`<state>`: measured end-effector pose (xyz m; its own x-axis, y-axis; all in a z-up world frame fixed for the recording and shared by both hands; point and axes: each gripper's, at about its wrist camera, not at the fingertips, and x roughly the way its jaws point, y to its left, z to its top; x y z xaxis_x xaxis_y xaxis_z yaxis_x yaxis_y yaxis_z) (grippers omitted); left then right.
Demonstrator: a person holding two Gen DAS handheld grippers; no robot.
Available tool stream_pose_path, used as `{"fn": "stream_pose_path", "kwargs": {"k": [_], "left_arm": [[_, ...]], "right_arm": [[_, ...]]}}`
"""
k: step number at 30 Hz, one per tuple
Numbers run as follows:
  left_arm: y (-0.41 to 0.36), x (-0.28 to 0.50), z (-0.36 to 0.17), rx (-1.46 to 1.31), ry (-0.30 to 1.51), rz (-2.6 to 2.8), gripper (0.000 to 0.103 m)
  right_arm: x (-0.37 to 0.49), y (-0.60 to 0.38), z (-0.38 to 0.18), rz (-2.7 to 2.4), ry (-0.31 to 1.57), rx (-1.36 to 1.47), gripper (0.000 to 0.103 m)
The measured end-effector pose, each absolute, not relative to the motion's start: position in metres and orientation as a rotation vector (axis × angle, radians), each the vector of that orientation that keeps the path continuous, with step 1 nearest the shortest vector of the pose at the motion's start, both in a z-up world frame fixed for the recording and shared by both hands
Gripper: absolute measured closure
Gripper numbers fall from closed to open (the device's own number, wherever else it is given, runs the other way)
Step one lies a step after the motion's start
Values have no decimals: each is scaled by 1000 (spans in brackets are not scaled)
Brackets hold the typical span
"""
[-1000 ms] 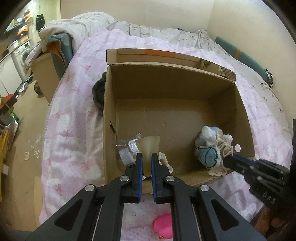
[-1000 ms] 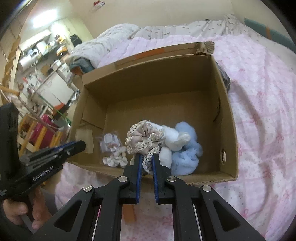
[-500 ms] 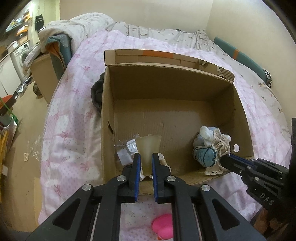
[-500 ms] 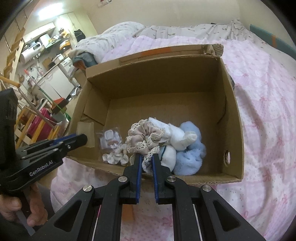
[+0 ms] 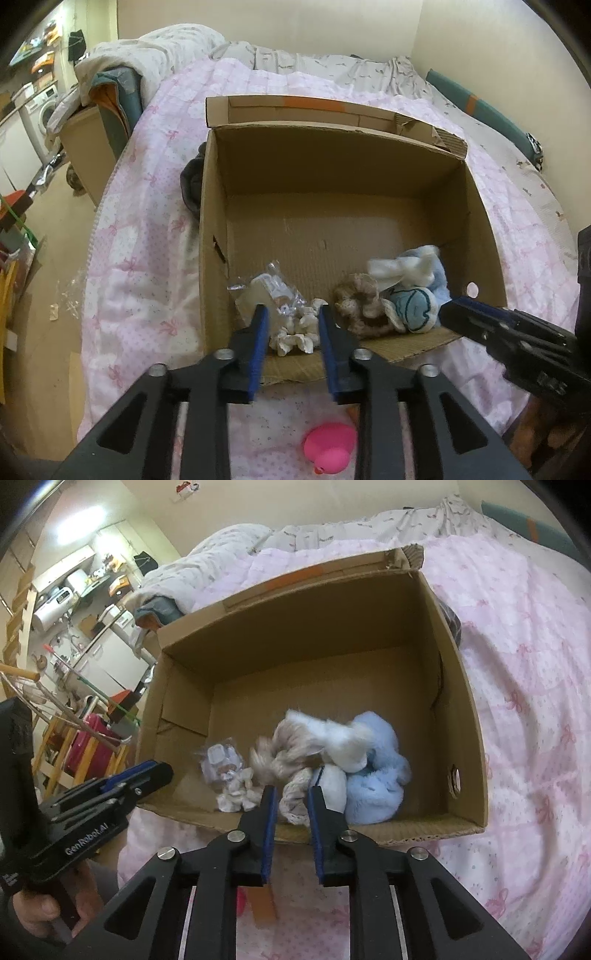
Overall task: Organize soft objects
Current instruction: 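Withdraw both grippers from the box toward the pink duck and tan cylinder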
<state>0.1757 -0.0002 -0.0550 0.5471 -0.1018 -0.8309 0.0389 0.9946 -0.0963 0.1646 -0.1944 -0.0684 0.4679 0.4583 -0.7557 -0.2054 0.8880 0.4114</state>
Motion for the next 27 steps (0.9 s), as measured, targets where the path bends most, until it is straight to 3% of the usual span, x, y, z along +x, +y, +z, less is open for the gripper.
{"fn": "stream_pose_path", "kwargs": {"k": [1,2,3,27], "left_arm": [[0,175,-54,-72,985,-78,61],[1,175,-53,-71,978,-70,47],[1,174,-51,-69,968,-58,38],[11,148,-30,-47,929,-17,37]], "right_arm": [[164,-195,-67,421,1001,289,61],[163,-196,-65,423,991,298,34],[161,-197,-62,425,969,310,27],[154,-208,-56,373,964,313,27]]}}
